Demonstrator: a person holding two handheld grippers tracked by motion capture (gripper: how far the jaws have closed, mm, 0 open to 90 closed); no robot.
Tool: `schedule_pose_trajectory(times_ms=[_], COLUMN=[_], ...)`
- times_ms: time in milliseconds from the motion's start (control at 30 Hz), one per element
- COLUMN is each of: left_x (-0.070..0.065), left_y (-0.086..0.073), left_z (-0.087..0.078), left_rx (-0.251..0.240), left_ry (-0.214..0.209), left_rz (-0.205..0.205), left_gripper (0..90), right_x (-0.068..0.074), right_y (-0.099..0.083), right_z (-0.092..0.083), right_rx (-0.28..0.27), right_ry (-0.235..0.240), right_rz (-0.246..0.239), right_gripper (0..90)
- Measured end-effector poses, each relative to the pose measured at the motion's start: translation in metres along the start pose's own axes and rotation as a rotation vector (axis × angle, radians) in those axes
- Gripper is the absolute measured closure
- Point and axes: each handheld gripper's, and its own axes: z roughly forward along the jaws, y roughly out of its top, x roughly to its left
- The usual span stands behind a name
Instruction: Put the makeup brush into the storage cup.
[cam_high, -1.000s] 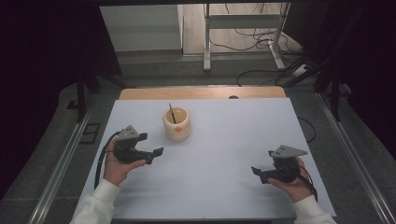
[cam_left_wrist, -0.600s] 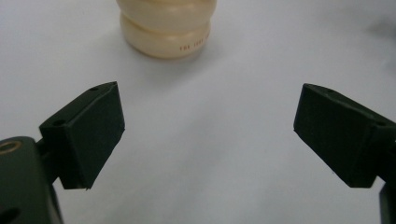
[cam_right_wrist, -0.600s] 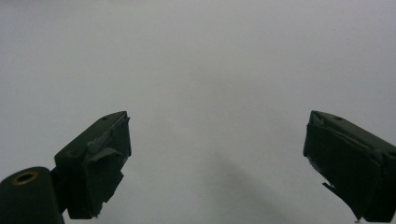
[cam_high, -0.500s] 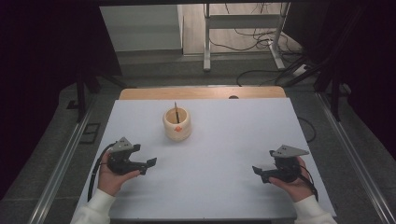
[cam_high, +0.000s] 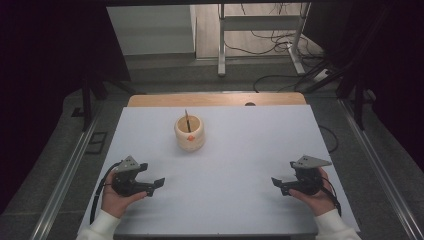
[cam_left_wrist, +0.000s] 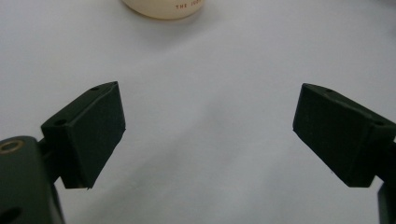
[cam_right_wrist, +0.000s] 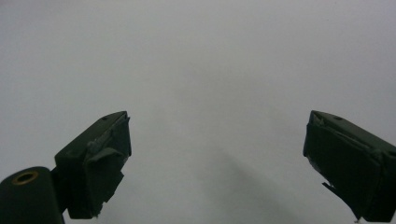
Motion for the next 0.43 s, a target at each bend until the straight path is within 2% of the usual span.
schedule_pose_trajectory(times_ms=[433], left_x=[0.0004], left_y=[0.0005], left_z=[0.0005], left_rx=[-0.001], left_ry=[0.002], left_rz=[-0.002], left_gripper=[10.2], right_x=[-0.0007], right_y=[0.0001], right_z=[-0.0005], right_rx=[-0.004], right_ry=[-0.007], right_rz=[-0.001], right_gripper=[8.1])
